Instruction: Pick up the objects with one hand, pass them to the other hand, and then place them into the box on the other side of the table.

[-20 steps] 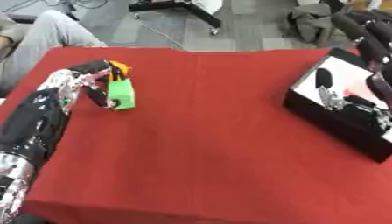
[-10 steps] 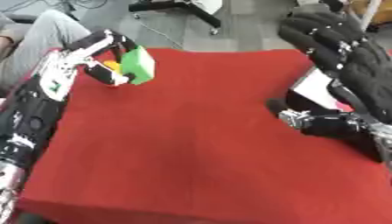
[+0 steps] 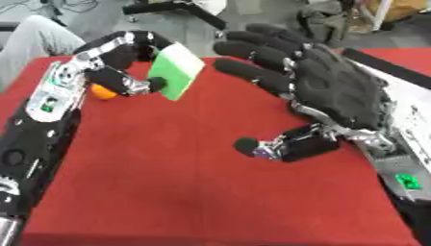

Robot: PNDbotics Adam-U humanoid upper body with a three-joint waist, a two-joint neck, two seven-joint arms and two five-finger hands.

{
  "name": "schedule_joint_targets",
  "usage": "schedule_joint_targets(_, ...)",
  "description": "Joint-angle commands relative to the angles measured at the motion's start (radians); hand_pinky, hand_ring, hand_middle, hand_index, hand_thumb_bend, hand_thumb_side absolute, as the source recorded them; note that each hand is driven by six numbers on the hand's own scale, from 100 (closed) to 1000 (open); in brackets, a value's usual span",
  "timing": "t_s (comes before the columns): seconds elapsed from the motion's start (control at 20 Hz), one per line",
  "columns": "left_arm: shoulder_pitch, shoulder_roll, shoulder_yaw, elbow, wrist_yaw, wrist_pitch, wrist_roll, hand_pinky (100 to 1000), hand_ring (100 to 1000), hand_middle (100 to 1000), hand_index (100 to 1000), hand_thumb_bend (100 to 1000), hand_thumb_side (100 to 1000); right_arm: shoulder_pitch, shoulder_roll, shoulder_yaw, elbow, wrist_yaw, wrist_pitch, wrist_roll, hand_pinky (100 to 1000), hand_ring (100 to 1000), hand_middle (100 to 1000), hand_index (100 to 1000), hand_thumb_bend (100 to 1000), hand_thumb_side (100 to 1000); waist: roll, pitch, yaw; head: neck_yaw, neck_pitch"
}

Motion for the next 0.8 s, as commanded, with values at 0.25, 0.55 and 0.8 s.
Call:
schedule_joint_targets(0.25, -0.041, -0.001, -0.139, -0.108, 0.082, 0.073, -0.048, 694, 459, 449, 658, 100, 190, -0.044, 0.017, 0.02, 0.018, 0.025, -0.039, 0.003, 978, 973, 963, 997, 460, 351, -0.001, -0.013, 0.004, -0.021, -0.003)
schedule_joint_targets(0.55, -0.075, 0.012, -0.251, -0.134, 0.05, 0.057, -0.048, 692, 464, 454, 663, 100, 184, -0.052, 0.024, 0.024, 0.03, 0.026, -0.036, 0.017, 982, 970, 965, 1000, 438, 355, -0.001, -0.014, 0.003, -0.02, -0.003)
schedule_joint_targets(0.8, -0.093, 0.014, -0.292, -0.139, 0.023, 0.032, -0.048, 690, 466, 456, 664, 100, 176, -0.054, 0.032, 0.033, 0.044, 0.033, 0.005, 0.063, 978, 958, 951, 1000, 414, 371, -0.001, -0.014, 0.002, -0.018, -0.003)
